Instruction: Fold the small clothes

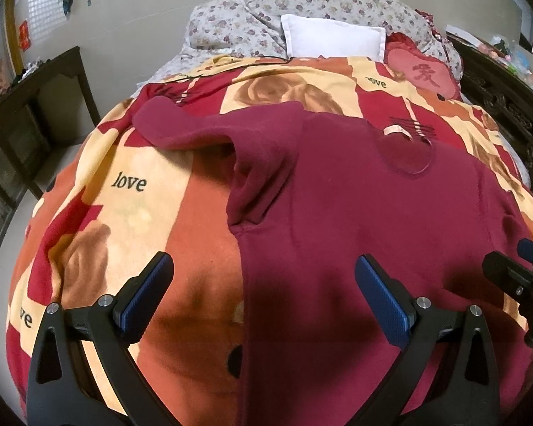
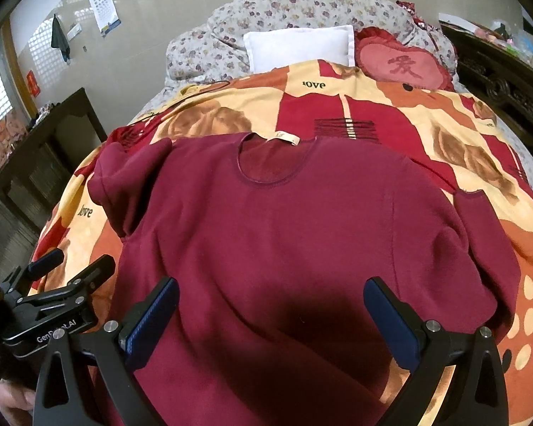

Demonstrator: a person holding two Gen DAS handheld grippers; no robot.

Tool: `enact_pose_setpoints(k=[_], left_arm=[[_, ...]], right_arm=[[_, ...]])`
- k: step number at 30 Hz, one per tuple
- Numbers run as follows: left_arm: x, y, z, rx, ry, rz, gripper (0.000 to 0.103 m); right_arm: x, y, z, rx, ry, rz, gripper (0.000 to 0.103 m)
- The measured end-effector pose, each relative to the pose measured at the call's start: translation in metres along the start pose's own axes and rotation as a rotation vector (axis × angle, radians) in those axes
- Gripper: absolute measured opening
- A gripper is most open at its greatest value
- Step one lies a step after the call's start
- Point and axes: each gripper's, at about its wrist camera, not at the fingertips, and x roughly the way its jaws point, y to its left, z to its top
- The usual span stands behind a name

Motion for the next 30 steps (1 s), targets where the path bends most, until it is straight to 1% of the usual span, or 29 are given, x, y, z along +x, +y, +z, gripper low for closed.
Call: enact_pose_setpoints(k=[3,19,26,30], left_arm=[[0.002,0.001,0.000,-0.004,0.003,0.000,0.103],[0.010,0.005,0.000,-0.021,0.026,0.004,0.103],[0.012,0.006,0.000,-0.021,0.030,0.006,0.103],[0.013,0.017,0.005,-0.046,0.028,-0.013,0.103]], right_arm=[[0.004,0.001,0.001,-0.002,0.012,0.004,0.103],[0.013,0.007,0.005,0.001,0.018,0.026,0.103],[0.018,0.005,0.002,0.012,0.032,0.035,0.103],[0.023,0.007,0.002,0.003,0.046,0.045,0.103]])
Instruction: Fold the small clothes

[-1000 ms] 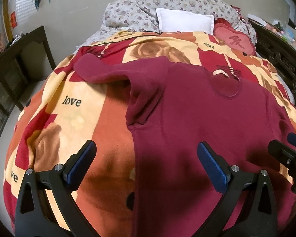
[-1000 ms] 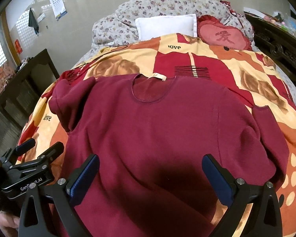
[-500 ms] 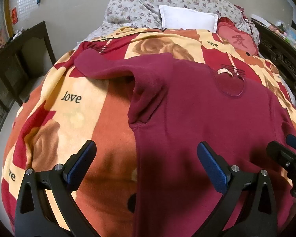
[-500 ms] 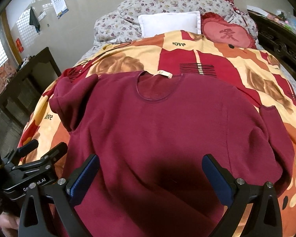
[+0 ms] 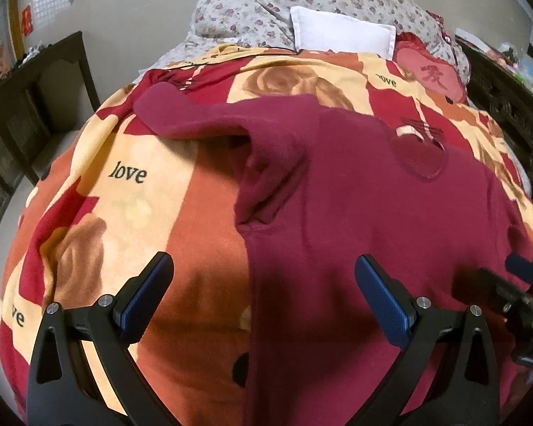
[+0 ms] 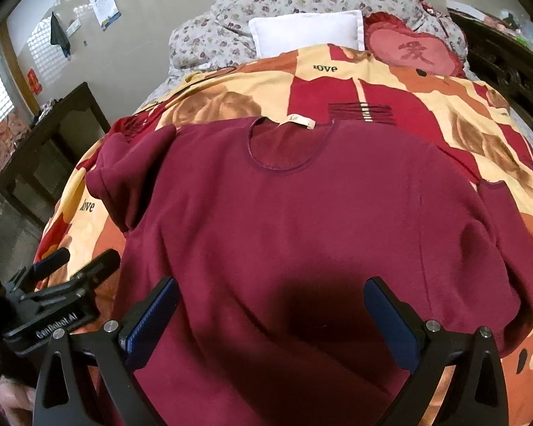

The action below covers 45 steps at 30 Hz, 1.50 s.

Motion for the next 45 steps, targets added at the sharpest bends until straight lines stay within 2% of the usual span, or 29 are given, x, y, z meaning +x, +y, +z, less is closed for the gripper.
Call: enact_pose_setpoints(k=[4,12,16,18,21,24,27,30,32,33,35,36,37,39,42,45], left_arm=[[0.002,0.023,0.016,-0.045,-0.009,0.008,0.103],[0.029,0.085,0.056,-0.218,0.003,0.021,0.102],[0.045,0.102,0.076,-0.254,-0.003,0.035,0.102],[0.058,0.114,0.089,-0.297,0.006,0.012,0.102],[0.071,0.136,0.103,-0.408,-0.012,-0.016,0.091],[0.086,0.153,0.117,-0.505,-0.028,-0.068,0.089],[0.106,0.159,0.128,-0.526,0.005,-0.064,0.084],[0.126,0.160,0.132,-0.511,0.062,-0.029,0.073],[0.130,0.157,0.132,-0.485,0.043,-0.007,0.073],[0.129,0.157,0.132,-0.473,0.025,0.004,0.069],[0.129,0.157,0.132,-0.465,0.007,0.029,0.056],[0.127,0.157,0.132,-0.461,0.001,0.040,0.042],[0.126,0.157,0.134,-0.452,-0.005,0.022,0.024],[0.127,0.157,0.138,-0.442,0.009,-0.054,0.011],[0.119,0.151,0.144,-0.410,0.012,-0.092,0.009],[0.100,0.150,0.147,-0.433,-0.011,-0.136,0.009]], right_arm=[[0.004,0.001,0.002,-0.003,0.001,0.016,0.103],[0.021,0.014,0.012,-0.043,0.025,0.031,0.103],[0.027,0.018,0.015,-0.050,0.041,0.050,0.103],[0.030,0.019,0.014,-0.054,0.051,0.059,0.103],[0.033,0.020,0.013,-0.058,0.068,0.074,0.103],[0.037,0.020,0.014,-0.056,0.085,0.086,0.103],[0.042,0.021,0.016,-0.056,0.102,0.097,0.103],[0.044,0.021,0.018,-0.052,0.106,0.104,0.103],[0.045,0.022,0.020,-0.052,0.103,0.106,0.103],[0.045,0.021,0.020,-0.051,0.103,0.102,0.103],[0.046,0.019,0.021,-0.042,0.104,0.099,0.103],[0.046,0.018,0.022,-0.035,0.106,0.099,0.103],[0.046,0.016,0.022,-0.026,0.108,0.098,0.103],[0.045,0.012,0.023,-0.012,0.108,0.099,0.103],[0.040,0.009,0.022,0.000,0.100,0.098,0.103],[0.033,0.004,0.021,0.007,0.089,0.103,0.103]])
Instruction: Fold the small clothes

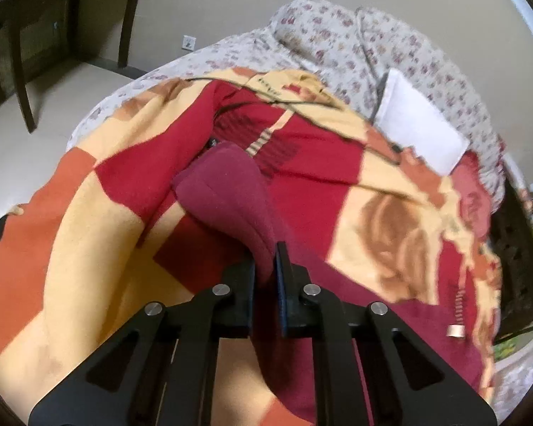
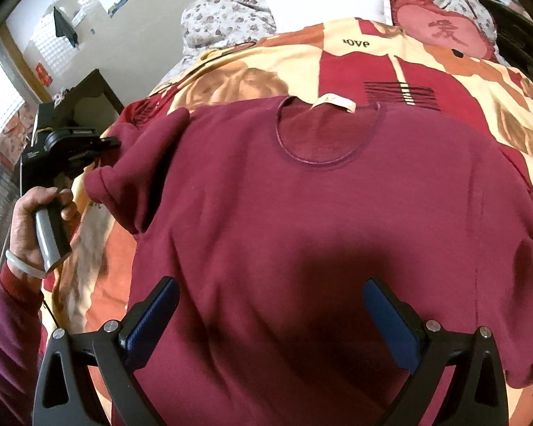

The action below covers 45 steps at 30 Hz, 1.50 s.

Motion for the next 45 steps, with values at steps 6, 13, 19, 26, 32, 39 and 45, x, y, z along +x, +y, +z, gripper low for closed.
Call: enact_pose_setpoints(k=[6,13,19,26,32,39,45], left_arm=[[-0.058,-0.052,-0.011,0.099,-0.055,-0.138,0.008],[-0.103,-0.146,-0.059,0.284,-0.046,-0.341,0.009],[-0.069,-0.206,-0.130,0.389,0.104,-0.394,0.009],[-0.024,-0.259,-0.200,0.568,0.202,-0.362,0.014],[-0.041,-0.252,-0.201,0.642,0.247,-0.406,0.028],[-0.088,-0.171,-0.154,0.577,-0.001,-0.287,0.074],[-0.046,-0.123,-0.134,0.489,0.074,-0.112,0.074]], right_arm=[[-0.013,-0.016,0.002,0.034,-0.029,-0.015,0.103],[-0.038,-0.051,0.004,0.094,-0.079,-0.071,0.103],[-0.052,-0.097,0.001,0.190,-0.102,-0.135,0.103],[-0.069,-0.131,-0.003,0.269,-0.150,-0.210,0.103],[-0.075,-0.139,-0.001,0.292,-0.163,-0.199,0.103],[-0.062,-0.130,0.021,0.258,-0.174,-0.128,0.103],[-0.022,-0.116,0.047,0.134,-0.169,-0.141,0.070]])
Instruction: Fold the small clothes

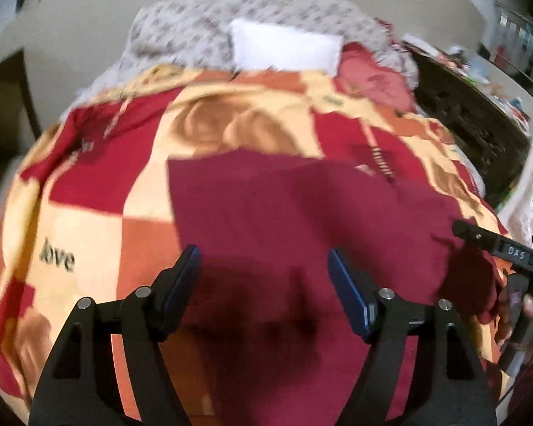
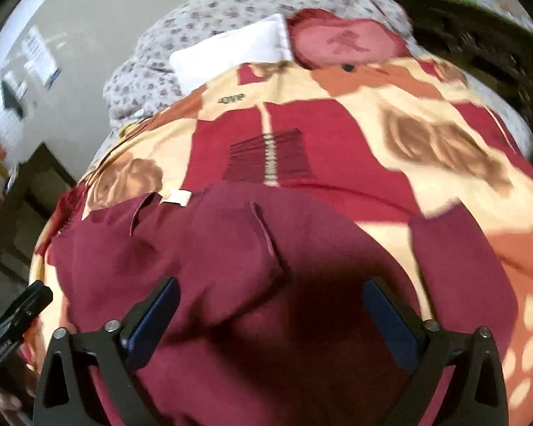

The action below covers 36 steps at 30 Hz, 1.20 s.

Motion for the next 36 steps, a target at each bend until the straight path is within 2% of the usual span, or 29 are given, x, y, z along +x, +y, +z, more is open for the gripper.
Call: enact_pose_setpoints(k=[1,2,4,5,10,15,16,19,20,21,23,26,30,36], left_arm=[[0.006,0.004,-0.001,-0.019,0.013,0.004,0.074],[0.011,0.007,-0.004,-0.034,0.027,0.008,0.074],[0.021,0.009,-0.010,-0.044,0.057,0.019,0.074],[0.022,0.006,-0.013,-0.041,0.064,0.024,0.074],[0.030,-0.001,-0.024,0.008,0.084,0.049,0.074],[0.037,-0.003,-0.026,0.008,0.098,0.078,0.074],[0.034,-0.003,-0.025,-0.003,0.096,0.075,0.074],[0.020,-0.003,-0.021,-0.024,0.064,0.052,0.074],[0.017,-0.005,-0.019,-0.025,0.053,0.051,0.074],[0.014,-0.008,-0.018,-0.019,0.040,0.055,0.074],[0.016,-0.014,-0.016,-0.001,0.032,0.080,0.074],[0.024,-0.022,-0.015,0.024,0.046,0.117,0.074],[0.036,-0.025,-0.017,0.020,0.066,0.130,0.074],[0.049,-0.024,-0.015,0.010,0.097,0.138,0.074]], right_arm=[[0.009,0.000,0.001,0.000,0.026,0.015,0.054],[0.018,-0.003,0.001,0.022,0.058,0.043,0.033],[0.013,-0.009,-0.001,0.046,0.022,0.072,0.024],[0.004,-0.009,-0.002,0.017,-0.001,0.059,0.009],[-0.022,-0.025,-0.011,-0.016,-0.063,-0.062,0.008],[0.002,-0.052,-0.015,0.098,0.028,-0.001,0.009],[-0.004,-0.054,-0.014,0.111,0.019,-0.004,0.011],[-0.028,-0.052,-0.015,0.118,-0.047,-0.045,0.029],[-0.039,-0.051,-0.015,0.123,-0.075,-0.032,0.037],[-0.043,-0.047,-0.014,0.119,-0.086,-0.012,0.039],[-0.046,-0.034,-0.013,0.077,-0.085,0.037,0.039],[-0.036,-0.014,-0.010,0.002,-0.064,0.061,0.039],[-0.011,-0.002,-0.006,-0.051,-0.037,0.037,0.039],[0.021,-0.008,0.000,-0.036,0.010,-0.004,0.039]])
